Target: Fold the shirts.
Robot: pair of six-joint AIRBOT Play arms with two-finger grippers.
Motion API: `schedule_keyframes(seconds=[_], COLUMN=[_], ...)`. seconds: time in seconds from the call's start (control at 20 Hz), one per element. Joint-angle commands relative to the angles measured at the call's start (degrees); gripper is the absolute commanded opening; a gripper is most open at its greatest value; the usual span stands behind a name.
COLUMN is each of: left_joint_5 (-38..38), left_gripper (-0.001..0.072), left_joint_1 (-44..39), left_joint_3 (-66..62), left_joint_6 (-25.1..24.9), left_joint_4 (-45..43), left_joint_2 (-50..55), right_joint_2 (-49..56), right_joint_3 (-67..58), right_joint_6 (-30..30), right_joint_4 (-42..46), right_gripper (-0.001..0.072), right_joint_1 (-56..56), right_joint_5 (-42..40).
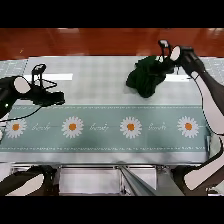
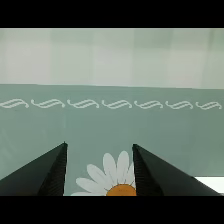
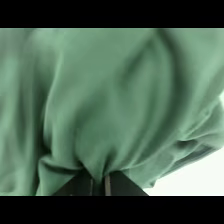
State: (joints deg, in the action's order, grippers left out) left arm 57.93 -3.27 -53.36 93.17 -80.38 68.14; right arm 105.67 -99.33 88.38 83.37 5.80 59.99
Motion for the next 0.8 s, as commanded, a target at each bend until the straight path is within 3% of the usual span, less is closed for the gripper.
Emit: schedule_keyframes(seconds=[0.0,0.25,0.4,0.75], left_joint_5=[-3.3,3.3,8.7,4.8], left_gripper=[0.0503,0.0503,0.0503,0.0503], left_joint_1=[0.0,0.0,0.1,0.9], left_joint_3=[0.5,-3.2,-5.2,-5.0], left_joint_6=[0.0,-0.1,-3.9,-3.8], left_joint_4=[0.0,0.4,0.4,2.1], left_joint_2=[-0.1,-0.2,-3.0,-19.8], right_joint_2=[-5.0,-18.3,-28.7,-46.5], right_joint_3=[-8.7,-18.8,-18.8,-18.8], right_joint_6=[-2.0,-4.4,-5.4,-7.5], right_joint_4=[0.7,0.5,1.0,2.3], right_gripper=[0.0024,0.0024,0.0024,0.0024], right_joint_1=[0.0,0.0,1.3,10.1], right_joint_5=[4.2,5.0,5.0,2.7])
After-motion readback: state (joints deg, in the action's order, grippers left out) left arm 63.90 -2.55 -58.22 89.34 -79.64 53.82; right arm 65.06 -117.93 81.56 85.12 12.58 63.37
